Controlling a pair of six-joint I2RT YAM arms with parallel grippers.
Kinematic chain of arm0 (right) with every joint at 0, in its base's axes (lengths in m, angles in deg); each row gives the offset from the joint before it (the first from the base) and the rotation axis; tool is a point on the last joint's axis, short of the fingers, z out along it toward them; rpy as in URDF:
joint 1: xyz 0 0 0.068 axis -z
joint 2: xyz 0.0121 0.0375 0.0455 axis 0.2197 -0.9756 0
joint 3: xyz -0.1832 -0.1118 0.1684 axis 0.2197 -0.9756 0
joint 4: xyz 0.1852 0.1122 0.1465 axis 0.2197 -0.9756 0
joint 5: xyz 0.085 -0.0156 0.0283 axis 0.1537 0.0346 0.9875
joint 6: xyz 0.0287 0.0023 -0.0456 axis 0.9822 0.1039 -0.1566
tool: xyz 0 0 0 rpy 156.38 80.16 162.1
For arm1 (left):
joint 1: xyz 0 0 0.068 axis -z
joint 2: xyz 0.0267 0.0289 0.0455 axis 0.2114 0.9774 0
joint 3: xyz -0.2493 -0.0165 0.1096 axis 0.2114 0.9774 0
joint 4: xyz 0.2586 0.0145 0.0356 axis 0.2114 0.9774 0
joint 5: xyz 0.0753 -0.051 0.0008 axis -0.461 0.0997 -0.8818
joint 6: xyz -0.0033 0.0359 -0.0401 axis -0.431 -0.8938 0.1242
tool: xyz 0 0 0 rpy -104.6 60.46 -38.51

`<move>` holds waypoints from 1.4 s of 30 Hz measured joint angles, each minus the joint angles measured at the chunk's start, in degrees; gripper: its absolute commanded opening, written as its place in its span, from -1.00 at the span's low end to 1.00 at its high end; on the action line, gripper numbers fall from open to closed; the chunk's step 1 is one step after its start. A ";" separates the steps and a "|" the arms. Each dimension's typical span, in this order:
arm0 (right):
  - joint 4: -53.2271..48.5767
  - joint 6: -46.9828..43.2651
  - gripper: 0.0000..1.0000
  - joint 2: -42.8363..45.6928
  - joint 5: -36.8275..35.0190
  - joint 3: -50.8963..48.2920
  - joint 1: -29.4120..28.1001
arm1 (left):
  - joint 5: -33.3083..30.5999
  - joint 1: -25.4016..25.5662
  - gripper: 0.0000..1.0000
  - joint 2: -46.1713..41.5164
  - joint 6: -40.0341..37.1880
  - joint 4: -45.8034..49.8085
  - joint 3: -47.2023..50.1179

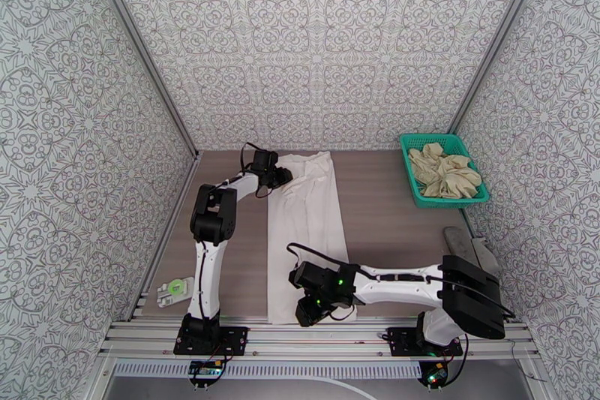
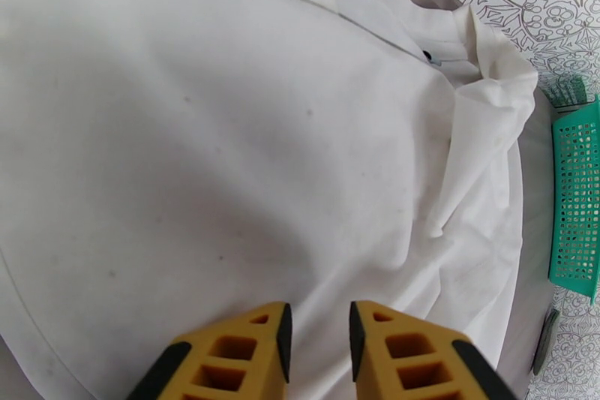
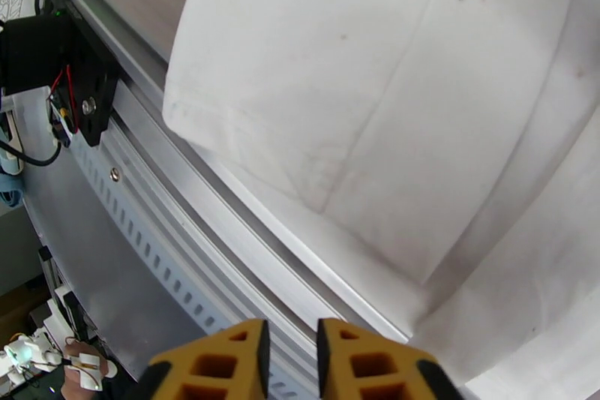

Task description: Fold and stack the mixed laundry pile

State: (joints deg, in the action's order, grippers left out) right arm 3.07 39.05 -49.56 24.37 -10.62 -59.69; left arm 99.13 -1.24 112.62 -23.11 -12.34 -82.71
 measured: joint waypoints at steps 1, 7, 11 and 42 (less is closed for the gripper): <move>-0.63 0.07 -0.24 0.59 -0.63 0.00 -0.02 | 0.02 0.02 -0.38 0.02 -0.02 0.00 0.00; -6.67 0.09 -0.09 7.41 -6.14 0.33 -0.04 | -0.02 0.44 -0.24 -0.85 -0.70 1.20 -0.02; -12.94 0.11 0.02 10.97 -10.43 1.40 1.70 | -0.20 1.25 -0.16 -4.66 -2.19 4.81 0.00; -13.03 -0.39 0.06 17.49 14.43 -19.56 30.01 | -17.84 35.80 0.06 -90.95 27.43 41.72 71.28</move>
State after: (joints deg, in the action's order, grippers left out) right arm -9.95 38.66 -32.07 38.80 -30.18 -29.68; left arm 81.30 34.56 21.68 4.32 29.38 -11.44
